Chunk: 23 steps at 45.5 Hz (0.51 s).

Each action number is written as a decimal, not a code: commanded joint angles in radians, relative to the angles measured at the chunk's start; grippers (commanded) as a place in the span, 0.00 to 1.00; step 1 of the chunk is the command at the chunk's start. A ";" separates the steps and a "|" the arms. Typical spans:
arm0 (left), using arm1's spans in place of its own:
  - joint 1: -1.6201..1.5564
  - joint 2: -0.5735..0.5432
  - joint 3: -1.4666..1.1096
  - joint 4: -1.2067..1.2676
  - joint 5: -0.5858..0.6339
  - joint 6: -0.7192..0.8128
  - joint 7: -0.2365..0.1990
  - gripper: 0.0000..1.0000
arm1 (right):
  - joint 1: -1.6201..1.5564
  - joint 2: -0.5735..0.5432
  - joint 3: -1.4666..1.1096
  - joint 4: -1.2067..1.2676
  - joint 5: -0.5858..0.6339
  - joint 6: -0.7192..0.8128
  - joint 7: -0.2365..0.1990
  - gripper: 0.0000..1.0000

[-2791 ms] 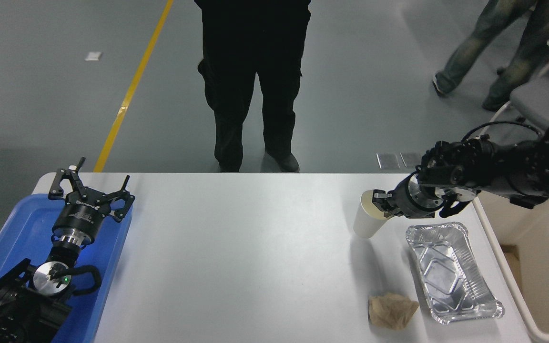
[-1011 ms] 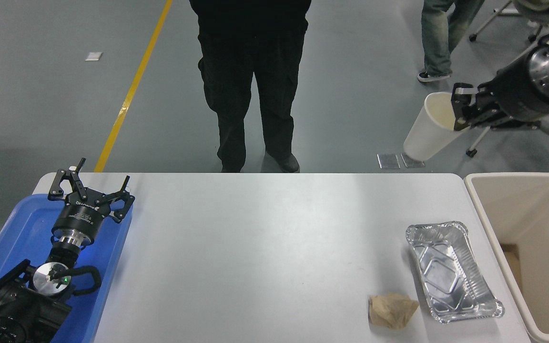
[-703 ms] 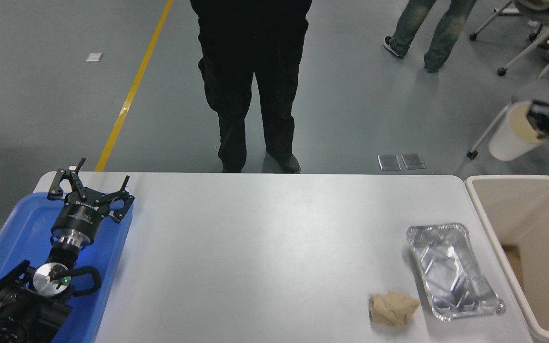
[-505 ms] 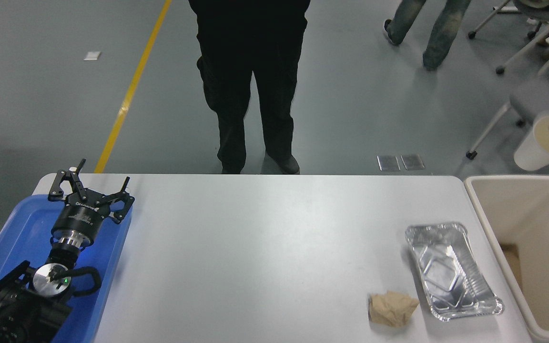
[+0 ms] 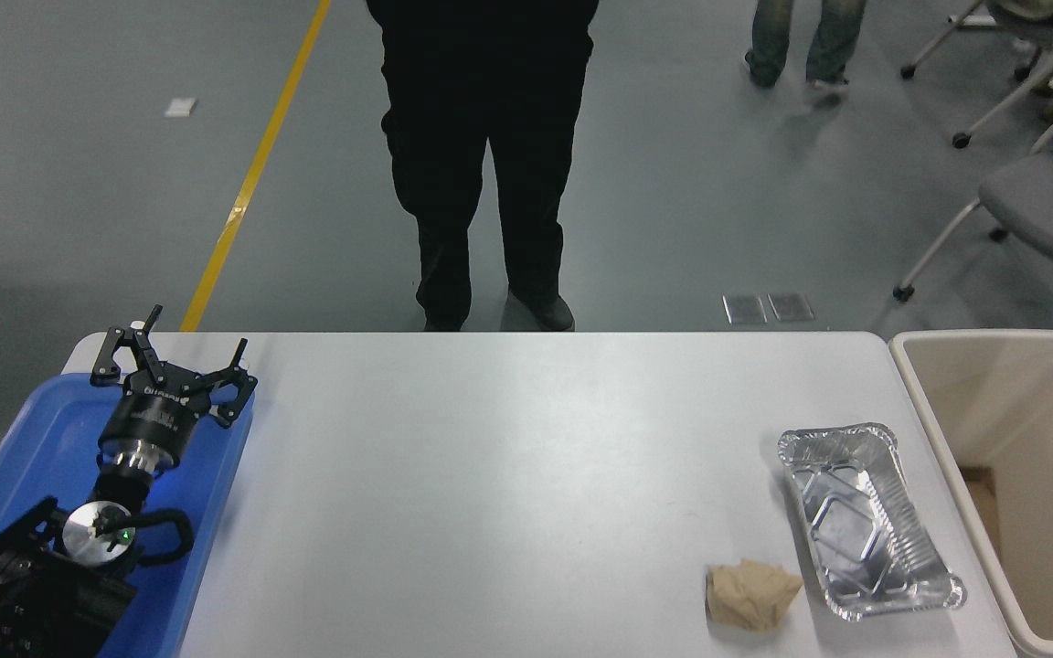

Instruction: Pick up paper cup place in dustbin

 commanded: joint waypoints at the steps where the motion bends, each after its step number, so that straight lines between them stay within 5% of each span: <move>1: 0.001 0.000 0.000 0.000 0.000 0.000 0.000 0.99 | -0.217 0.078 0.130 -0.223 -0.010 0.000 -0.003 0.00; 23: 0.000 0.000 -0.002 0.000 0.000 0.000 0.000 0.99 | -0.268 0.115 0.127 -0.267 -0.009 -0.008 -0.005 0.02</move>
